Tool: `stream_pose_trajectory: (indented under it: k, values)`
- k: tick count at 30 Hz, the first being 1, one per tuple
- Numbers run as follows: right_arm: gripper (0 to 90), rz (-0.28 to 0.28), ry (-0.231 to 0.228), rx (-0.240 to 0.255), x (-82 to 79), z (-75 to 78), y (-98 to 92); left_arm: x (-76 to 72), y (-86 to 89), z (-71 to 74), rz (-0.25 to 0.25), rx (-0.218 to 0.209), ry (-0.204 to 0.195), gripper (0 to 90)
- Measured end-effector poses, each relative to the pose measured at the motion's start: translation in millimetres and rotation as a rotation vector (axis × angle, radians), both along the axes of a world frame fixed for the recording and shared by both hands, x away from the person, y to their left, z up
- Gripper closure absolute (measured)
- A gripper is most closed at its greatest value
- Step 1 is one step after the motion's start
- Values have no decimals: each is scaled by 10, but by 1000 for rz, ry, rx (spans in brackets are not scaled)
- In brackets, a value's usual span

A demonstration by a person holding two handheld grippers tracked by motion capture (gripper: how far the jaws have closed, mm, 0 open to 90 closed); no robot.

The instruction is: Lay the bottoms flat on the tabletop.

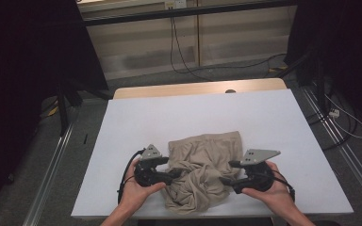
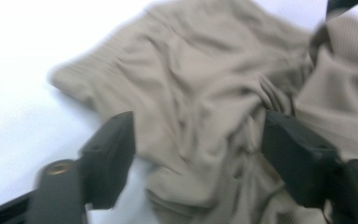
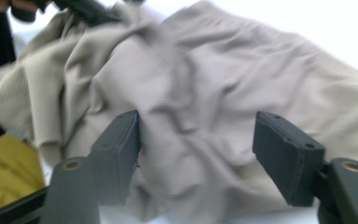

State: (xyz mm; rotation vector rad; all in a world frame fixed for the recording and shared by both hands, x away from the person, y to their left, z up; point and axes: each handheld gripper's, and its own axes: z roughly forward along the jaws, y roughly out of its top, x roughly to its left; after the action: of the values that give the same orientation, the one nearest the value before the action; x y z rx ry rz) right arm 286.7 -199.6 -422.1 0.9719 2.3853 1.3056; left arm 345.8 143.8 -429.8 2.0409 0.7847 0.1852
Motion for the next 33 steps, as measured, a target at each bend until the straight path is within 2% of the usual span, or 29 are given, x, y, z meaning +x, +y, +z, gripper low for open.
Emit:
stream_pose_trajectory:
  k: [4,7,8,10,14,17,19,20,21,22,24,25,27,28,33]
  values:
    - [279,-73,-36,25,91,112,-165,73,57,59,45,-37,-18,158]
    - [313,-123,-48,30,232,179,-278,180,56,88,92,-59,-56,136]
    - [316,-140,-53,25,296,191,-314,239,49,98,98,-49,-69,127]
    - [334,-180,-48,16,440,203,-374,381,31,112,111,-51,-70,125]
    - [358,-252,-51,-12,740,260,-459,667,-8,108,162,-14,-86,146]
    - [446,-285,-53,-13,955,280,-508,807,-24,69,193,-19,-83,136]
    - [476,-311,-36,16,1071,209,-539,846,-8,19,216,-33,-68,131]
    - [489,-317,-22,16,1123,148,-548,861,-5,-3,223,-13,-53,121]
    - [496,-322,-5,14,1172,78,-555,866,-5,-15,224,16,-34,117]
    - [504,-328,14,10,1214,10,-556,863,9,-19,227,24,-24,116]
    - [519,-332,48,-18,1286,-100,-548,855,51,-25,231,19,-5,117]
    - [534,-329,49,-34,1307,-127,-542,850,59,-27,237,17,-5,117]
    - [558,-326,59,-15,1338,-157,-533,857,72,-36,238,30,-14,116]
    - [569,-323,62,-24,1351,-176,-524,863,72,-48,244,33,-13,116]
    - [587,-311,99,-60,1408,-298,-481,883,45,-137,234,62,27,132]
